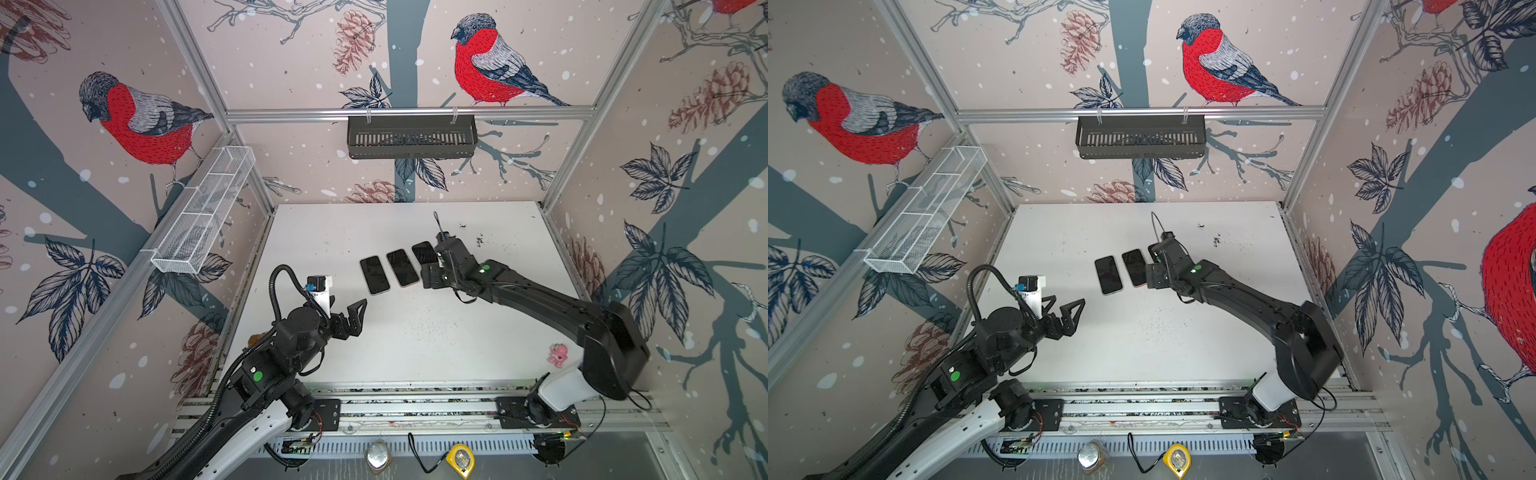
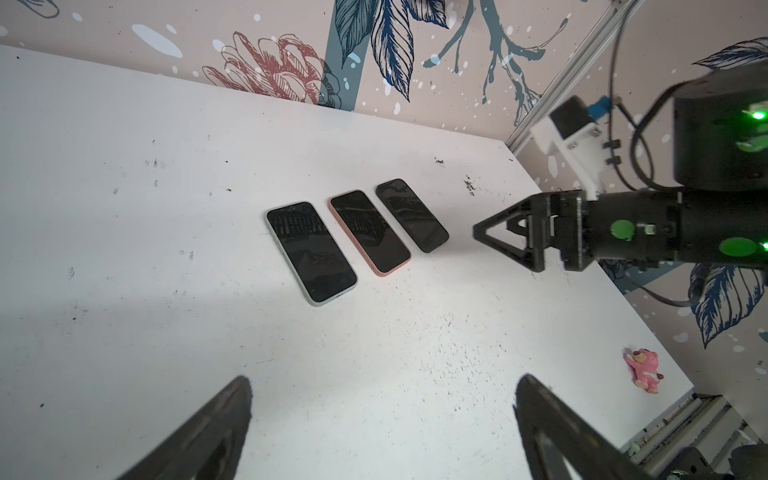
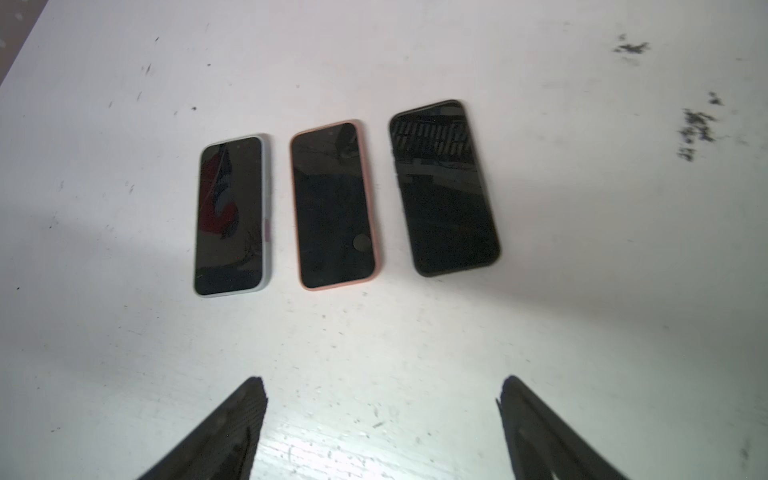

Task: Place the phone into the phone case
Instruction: 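Open the right gripper and lift it off the placed phone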

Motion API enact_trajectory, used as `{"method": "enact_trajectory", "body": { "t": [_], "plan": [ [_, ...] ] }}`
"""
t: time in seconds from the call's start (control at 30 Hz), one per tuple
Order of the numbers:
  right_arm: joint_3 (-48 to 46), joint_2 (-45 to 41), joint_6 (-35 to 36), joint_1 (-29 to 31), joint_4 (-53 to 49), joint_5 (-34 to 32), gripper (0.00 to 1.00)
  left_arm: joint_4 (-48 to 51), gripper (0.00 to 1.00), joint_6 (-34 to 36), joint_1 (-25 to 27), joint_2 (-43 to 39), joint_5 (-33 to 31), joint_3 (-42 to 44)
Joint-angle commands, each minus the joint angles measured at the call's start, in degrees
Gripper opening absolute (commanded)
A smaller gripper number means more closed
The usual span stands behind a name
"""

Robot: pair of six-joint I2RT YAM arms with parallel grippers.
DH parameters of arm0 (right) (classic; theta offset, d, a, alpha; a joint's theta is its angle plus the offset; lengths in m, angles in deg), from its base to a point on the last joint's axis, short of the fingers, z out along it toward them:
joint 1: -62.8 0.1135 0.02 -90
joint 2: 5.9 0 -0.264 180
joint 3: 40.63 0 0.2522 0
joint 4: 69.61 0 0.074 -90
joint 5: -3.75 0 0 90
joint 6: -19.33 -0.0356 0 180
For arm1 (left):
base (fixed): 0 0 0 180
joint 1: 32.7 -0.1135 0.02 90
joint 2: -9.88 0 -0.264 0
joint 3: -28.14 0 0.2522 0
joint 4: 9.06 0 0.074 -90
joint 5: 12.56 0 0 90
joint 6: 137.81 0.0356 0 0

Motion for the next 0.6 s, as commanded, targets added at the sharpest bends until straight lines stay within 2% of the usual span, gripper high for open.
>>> {"method": "enact_trajectory", "body": {
  "t": [0.0,0.13,0.27,0.37,0.53,0.57],
  "plan": [
    [-5.7,-6.5,1.3,-3.5,3.7,-0.2,0.90,-2.5,0.98,0.4,-0.3,0.7,-0.6,-0.1],
    [-12.3,-15.2,1.6,-9.1,3.7,1.2,0.90,-3.8,0.98,0.0,-0.3,2.6,-1.6,0.8],
    [-18.1,-23.3,1.6,-13.5,4.9,2.3,0.91,-11.0,0.98,-2.2,-0.4,3.7,-1.0,5.3],
    [-21.3,-28.8,1.8,-15.5,5.1,1.6,0.92,-16.9,0.98,-3.6,-0.4,4.6,0.0,9.0],
    [-23.6,-36.5,3.0,-18.3,4.9,-0.8,0.96,-22.0,0.97,-3.8,-0.6,5.0,-2.1,11.4],
    [-23.8,-38.0,3.5,-18.7,5.1,-1.1,1.00,-22.8,0.97,-3.7,-0.7,4.8,-1.9,11.4]
  ]
}}
